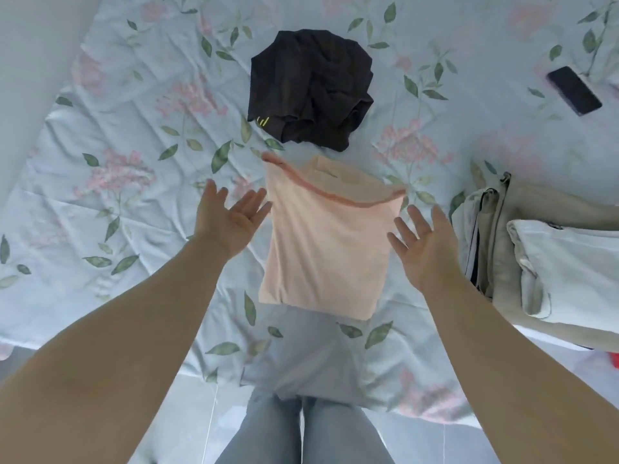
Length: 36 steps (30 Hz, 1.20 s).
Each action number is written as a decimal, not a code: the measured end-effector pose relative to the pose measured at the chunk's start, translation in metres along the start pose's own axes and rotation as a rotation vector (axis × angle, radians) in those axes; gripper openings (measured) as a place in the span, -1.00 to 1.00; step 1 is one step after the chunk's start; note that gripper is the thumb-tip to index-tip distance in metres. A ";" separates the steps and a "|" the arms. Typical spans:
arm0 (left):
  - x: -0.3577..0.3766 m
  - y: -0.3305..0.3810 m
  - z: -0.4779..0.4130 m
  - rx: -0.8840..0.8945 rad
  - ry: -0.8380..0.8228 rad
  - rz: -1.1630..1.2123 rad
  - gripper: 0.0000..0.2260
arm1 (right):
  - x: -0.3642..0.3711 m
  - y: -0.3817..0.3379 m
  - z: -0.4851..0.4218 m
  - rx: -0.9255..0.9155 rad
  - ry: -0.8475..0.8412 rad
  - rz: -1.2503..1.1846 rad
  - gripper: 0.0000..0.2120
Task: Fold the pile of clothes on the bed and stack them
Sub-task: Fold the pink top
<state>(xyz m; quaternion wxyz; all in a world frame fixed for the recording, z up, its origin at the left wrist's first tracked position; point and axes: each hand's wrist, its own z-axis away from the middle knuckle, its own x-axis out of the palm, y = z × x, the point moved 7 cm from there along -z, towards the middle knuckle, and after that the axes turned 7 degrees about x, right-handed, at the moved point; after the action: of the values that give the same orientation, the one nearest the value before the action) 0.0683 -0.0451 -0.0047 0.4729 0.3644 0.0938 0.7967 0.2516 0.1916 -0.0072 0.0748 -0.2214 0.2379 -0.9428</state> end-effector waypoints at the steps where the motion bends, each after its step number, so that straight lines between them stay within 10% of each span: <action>1: 0.000 -0.004 -0.007 -0.006 0.007 -0.069 -0.51 | 0.003 0.000 -0.008 -0.008 0.000 0.108 -0.55; 8: -0.048 -0.042 -0.043 -0.022 0.207 -0.941 -0.82 | -0.020 0.041 -0.050 0.131 0.217 0.560 -0.54; 13: -0.085 -0.075 -0.063 -0.019 0.070 -1.492 -0.54 | -0.054 0.077 -0.077 0.198 0.356 0.790 -0.48; 29: -0.161 -0.075 -0.063 -0.100 0.046 -1.555 -0.79 | -0.103 0.119 -0.072 0.264 0.352 1.034 -0.94; 36: -0.099 -0.080 -0.117 0.073 0.047 -1.347 -0.62 | -0.065 0.089 -0.121 0.077 0.315 0.831 -0.55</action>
<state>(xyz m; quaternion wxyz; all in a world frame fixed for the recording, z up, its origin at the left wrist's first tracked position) 0.0728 -0.0605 -0.1770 0.8516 0.2248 0.3378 0.3319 0.2574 0.1797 -0.1708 0.4183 0.0423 0.2799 -0.8631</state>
